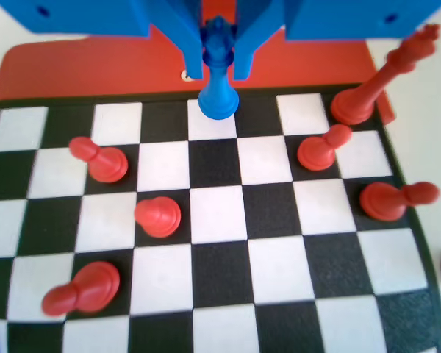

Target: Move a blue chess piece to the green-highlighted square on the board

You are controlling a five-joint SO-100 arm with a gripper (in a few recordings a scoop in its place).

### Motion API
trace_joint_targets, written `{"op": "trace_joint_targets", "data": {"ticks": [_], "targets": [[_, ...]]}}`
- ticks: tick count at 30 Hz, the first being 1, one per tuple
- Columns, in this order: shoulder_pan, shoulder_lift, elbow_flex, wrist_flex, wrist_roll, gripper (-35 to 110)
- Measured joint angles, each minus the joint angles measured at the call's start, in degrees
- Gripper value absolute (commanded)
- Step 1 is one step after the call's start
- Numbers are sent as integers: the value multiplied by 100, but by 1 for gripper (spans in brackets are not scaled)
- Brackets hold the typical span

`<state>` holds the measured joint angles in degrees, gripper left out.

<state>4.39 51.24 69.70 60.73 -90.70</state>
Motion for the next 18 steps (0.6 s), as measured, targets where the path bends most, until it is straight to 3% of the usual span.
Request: {"op": "trace_joint_targets", "data": {"ticks": [18], "targets": [[-18,-97,167,-325,0,5]]}}
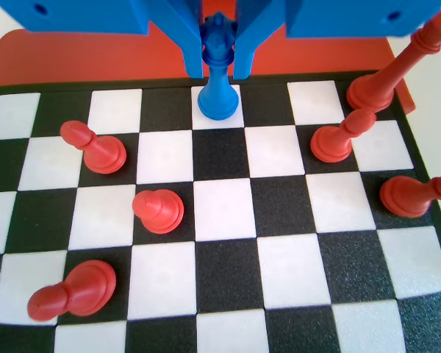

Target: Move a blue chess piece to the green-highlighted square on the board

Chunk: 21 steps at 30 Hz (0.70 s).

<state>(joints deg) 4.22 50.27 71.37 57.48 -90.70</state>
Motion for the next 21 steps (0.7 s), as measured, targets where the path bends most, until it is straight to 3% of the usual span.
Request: {"op": "trace_joint_targets", "data": {"ticks": [7,21], "targets": [[0,0,9,0,9,14],[35,97,9,0,53,16]]}}
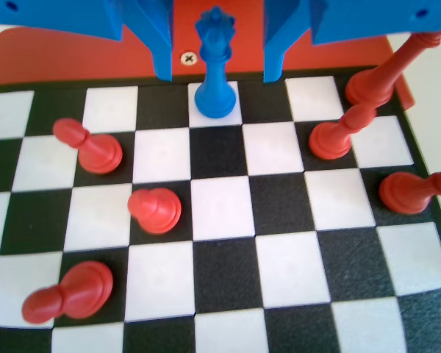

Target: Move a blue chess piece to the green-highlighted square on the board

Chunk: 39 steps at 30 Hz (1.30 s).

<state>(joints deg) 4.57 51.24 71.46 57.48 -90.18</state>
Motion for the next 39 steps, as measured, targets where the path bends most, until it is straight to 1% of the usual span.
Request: {"op": "trace_joint_targets", "data": {"ticks": [6,11,16,20,21,28,35,39], "targets": [[0,826,0,527,88,13],[-62,1521,0,1274,18,1],[-193,2479,53,1898,-167,1],[-264,3507,466,2312,-308,1],[-316,3902,703,2505,-334,1],[-439,6311,2162,2997,-545,1],[-677,8209,2830,3753,-712,1],[-782,9387,3428,3990,-870,1]]}}
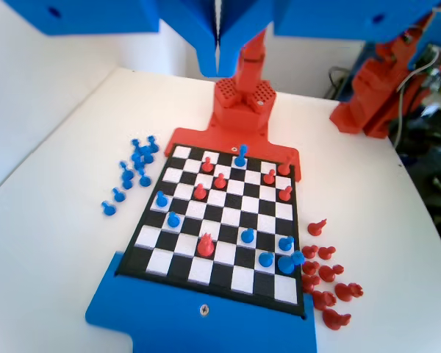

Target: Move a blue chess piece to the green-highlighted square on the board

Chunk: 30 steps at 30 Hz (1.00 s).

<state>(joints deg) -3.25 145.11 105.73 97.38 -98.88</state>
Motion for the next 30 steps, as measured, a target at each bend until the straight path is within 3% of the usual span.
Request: {"op": "trace_joint_targets", "data": {"ticks": [13,30], "targets": [[132,2232,1758,-316,-18,1],[448,2874,1978,-633,70,2]]}}
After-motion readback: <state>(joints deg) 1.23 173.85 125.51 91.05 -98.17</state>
